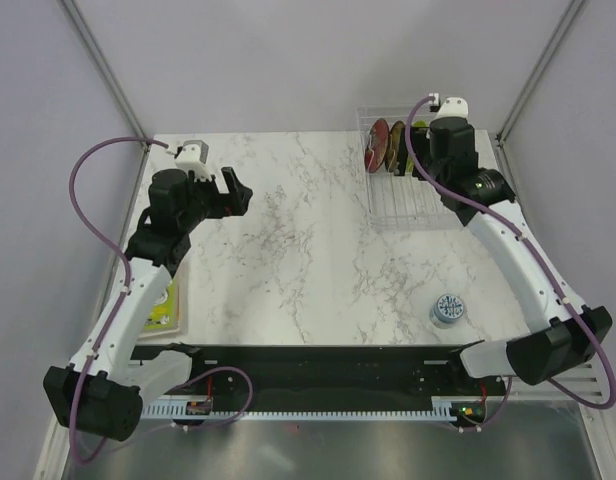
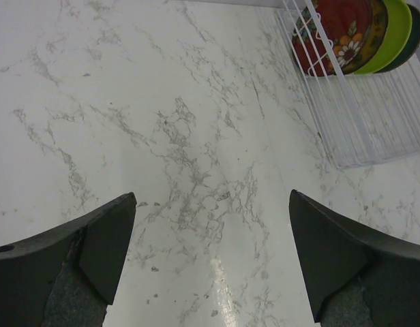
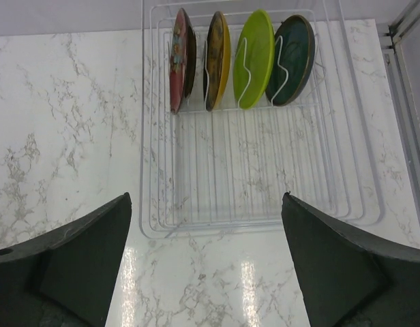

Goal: Unload the plates from the dish rack

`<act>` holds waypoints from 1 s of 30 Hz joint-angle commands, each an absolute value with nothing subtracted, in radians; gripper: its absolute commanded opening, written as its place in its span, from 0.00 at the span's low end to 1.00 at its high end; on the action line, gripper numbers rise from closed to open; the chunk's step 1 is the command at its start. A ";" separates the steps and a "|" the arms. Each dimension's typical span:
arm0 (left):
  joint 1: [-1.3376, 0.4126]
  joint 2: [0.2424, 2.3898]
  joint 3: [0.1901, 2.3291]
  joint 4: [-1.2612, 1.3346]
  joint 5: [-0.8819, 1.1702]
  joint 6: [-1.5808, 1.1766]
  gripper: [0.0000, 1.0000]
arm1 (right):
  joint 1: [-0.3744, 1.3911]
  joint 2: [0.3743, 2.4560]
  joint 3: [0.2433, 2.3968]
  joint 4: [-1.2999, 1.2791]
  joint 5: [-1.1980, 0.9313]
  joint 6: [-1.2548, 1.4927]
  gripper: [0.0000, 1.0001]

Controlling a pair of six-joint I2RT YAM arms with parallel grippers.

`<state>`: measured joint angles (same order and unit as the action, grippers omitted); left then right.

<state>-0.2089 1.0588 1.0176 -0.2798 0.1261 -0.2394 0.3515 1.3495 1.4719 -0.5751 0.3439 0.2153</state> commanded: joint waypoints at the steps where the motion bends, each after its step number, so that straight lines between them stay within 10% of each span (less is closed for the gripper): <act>1: -0.163 1.032 1.043 -0.318 0.049 -0.348 1.00 | 0.354 1.419 1.604 -0.588 0.281 0.169 0.98; 30: -0.091 1.184 0.893 0.043 0.382 -0.365 1.00 | 0.322 2.269 2.215 -0.450 0.534 -0.026 0.80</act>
<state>-0.0917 1.2514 0.9474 -0.1131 0.3454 -0.3740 0.3233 2.2436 2.1780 -0.5068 0.4774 0.0185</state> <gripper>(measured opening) 0.996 0.813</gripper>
